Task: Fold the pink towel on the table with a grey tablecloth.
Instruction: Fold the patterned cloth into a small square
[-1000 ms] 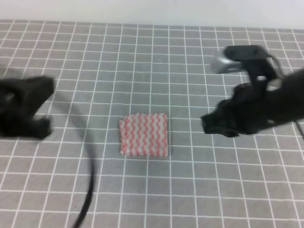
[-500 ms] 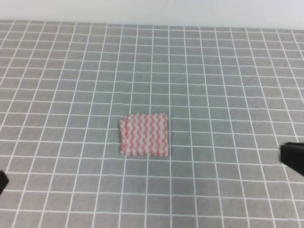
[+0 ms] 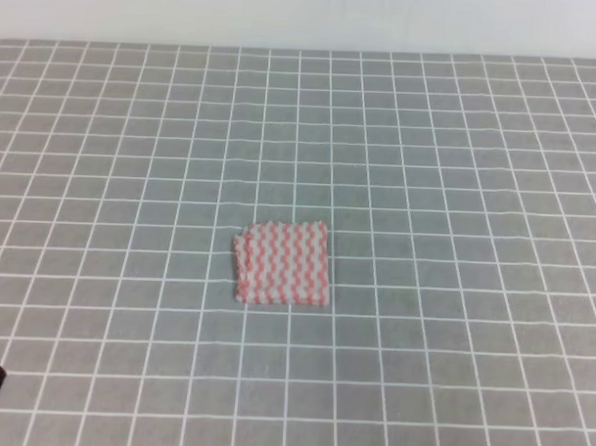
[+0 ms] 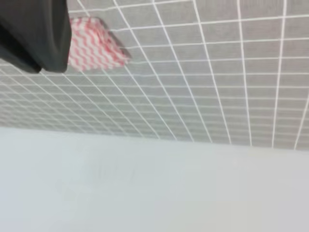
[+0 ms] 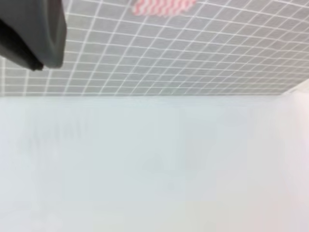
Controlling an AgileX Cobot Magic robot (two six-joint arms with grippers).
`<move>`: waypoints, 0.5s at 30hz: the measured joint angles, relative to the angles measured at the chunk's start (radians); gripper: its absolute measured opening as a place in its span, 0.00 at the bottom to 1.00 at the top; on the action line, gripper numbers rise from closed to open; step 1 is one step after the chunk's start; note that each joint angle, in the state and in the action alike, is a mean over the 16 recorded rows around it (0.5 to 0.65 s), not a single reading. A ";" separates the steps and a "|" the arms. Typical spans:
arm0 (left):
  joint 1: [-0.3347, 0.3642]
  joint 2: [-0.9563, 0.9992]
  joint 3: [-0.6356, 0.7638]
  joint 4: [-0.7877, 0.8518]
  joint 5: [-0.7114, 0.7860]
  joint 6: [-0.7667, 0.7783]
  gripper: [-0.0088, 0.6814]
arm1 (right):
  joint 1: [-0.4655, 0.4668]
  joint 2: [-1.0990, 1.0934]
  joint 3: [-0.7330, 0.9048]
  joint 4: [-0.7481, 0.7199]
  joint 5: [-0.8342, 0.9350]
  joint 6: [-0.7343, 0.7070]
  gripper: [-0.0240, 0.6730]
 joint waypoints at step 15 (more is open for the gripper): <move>0.000 0.001 0.040 0.000 0.018 -0.002 0.01 | -0.001 -0.044 0.114 -0.026 -0.062 -0.018 0.01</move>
